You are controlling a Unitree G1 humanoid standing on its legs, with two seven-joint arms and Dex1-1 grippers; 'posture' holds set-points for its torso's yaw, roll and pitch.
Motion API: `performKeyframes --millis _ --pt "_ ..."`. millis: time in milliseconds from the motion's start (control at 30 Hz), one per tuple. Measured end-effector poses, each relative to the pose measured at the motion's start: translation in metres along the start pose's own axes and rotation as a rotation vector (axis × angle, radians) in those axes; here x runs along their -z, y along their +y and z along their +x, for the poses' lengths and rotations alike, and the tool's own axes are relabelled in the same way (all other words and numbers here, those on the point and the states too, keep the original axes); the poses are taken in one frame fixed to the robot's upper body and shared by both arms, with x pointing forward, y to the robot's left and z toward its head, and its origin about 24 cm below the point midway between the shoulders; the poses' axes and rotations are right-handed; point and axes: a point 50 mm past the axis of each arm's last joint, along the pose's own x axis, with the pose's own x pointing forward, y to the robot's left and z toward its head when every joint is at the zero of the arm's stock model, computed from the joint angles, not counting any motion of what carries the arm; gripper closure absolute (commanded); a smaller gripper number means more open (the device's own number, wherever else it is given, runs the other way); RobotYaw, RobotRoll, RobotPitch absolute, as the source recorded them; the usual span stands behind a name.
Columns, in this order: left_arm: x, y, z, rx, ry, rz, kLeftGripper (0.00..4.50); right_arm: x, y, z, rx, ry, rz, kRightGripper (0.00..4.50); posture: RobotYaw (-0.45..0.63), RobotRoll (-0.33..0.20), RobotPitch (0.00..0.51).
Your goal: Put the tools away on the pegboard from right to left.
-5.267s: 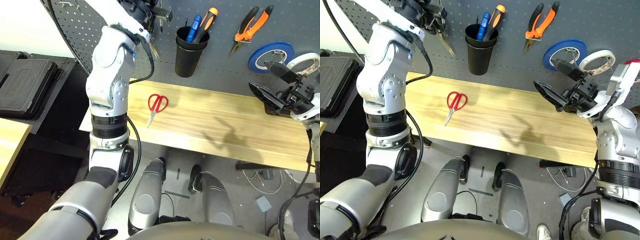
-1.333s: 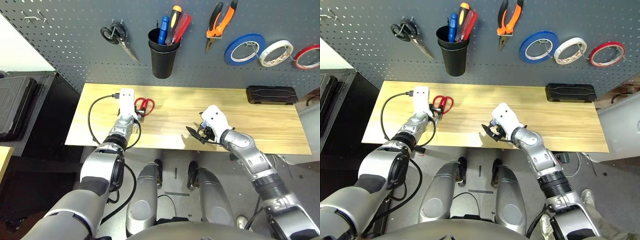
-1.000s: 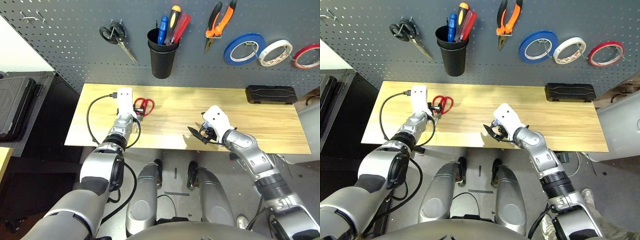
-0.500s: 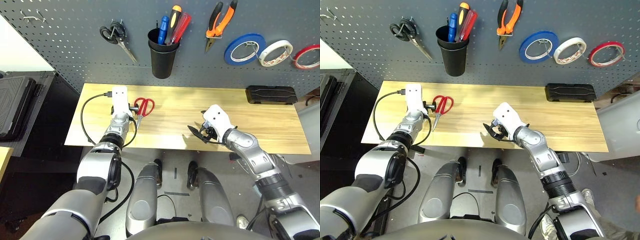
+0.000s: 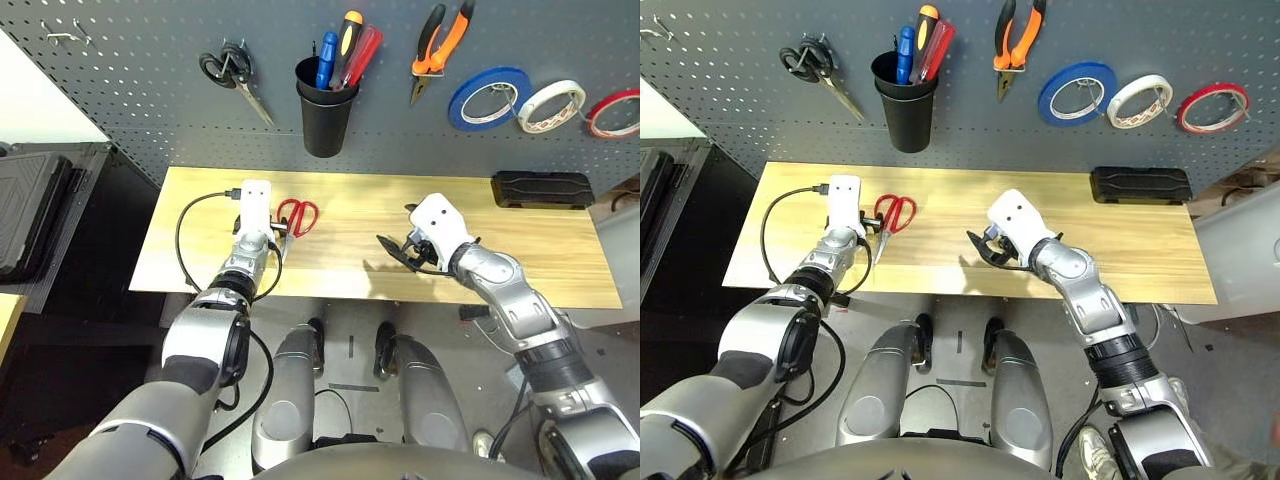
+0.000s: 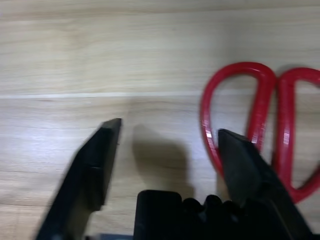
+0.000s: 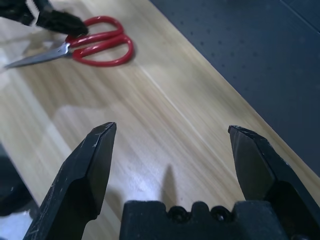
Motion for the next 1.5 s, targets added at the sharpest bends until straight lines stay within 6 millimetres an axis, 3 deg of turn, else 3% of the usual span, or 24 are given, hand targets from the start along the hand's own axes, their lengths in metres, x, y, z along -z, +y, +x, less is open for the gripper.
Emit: performKeyframes --millis 233,500,733,1000,1200,1500 --pt "0.007 -0.016 -0.002 0.045 0.009 0.008 4.45 0.003 -0.007 -0.014 -0.171 0.029 -0.018 0.0 0.15 0.0 0.266" --pt "0.008 -0.021 -0.004 0.062 -0.002 -0.002 4.49 0.003 -0.009 -0.01 -0.211 0.023 -0.019 0.0 0.19 0.0 0.251" --pt "0.007 -0.021 -0.013 0.075 -0.082 -0.122 4.49 0.003 -0.011 -0.006 -0.24 0.001 -0.031 0.0 0.23 0.0 0.241" --pt "-0.033 -0.013 -0.061 0.12 -0.418 -0.303 4.49 -0.001 -0.027 0.003 -0.241 -0.021 -0.056 0.0 0.28 0.0 0.242" --pt "-0.028 -0.003 -0.094 0.116 -0.478 -0.357 4.49 0.0 -0.034 0.008 -0.251 -0.037 -0.062 0.0 0.33 0.0 0.248" --pt "-0.036 0.006 -0.129 0.147 -0.6 -0.412 4.49 -0.018 -0.048 -0.003 -0.276 -0.289 -0.049 0.0 0.37 0.0 0.249"
